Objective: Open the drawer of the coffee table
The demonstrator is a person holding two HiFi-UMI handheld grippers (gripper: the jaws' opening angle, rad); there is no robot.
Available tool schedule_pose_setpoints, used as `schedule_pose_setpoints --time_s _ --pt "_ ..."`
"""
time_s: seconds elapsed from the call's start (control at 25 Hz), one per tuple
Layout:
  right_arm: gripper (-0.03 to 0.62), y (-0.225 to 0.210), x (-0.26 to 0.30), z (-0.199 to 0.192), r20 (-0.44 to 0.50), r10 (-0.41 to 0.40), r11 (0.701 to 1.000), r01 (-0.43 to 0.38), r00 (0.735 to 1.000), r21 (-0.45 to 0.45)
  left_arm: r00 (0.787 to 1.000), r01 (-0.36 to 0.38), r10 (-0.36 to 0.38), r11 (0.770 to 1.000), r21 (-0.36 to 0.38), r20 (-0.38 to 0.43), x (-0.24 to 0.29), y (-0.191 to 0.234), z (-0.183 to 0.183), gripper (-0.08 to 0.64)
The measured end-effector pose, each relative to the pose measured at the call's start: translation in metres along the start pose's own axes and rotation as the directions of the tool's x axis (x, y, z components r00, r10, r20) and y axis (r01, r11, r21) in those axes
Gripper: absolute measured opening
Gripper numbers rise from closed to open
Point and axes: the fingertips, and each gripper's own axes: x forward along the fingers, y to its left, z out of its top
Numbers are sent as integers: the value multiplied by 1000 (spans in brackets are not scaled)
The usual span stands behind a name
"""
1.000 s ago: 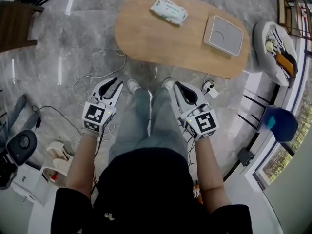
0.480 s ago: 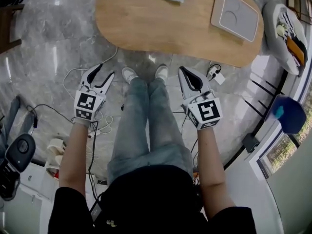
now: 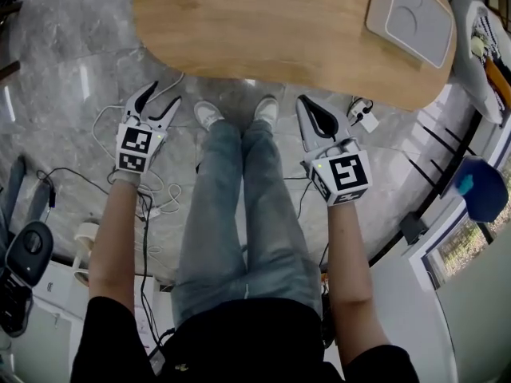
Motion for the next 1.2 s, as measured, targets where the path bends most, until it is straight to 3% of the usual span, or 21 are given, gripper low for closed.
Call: schedule_pose_setpoints --time_s 0.36,0.52,0.84,1.2 --pt "0 -15 42 -51 -52 9 1000 -8 999 18 999 -14 14 1000 5 -51 77 35 -44 266" --pt "0 -24 51 -65 -62 -2 999 4 998 35 999 -14 14 1000 8 -36 101 47 -49 282" --pt "0 -34 60 -80 -80 -10 999 14 997 51 994 22 -38 989 149 105 133 48 -15 299" --pt "0 -37 57 -89 -87 -20 997 26 996 68 985 87 -123 959 268 123 138 35 -10 227"
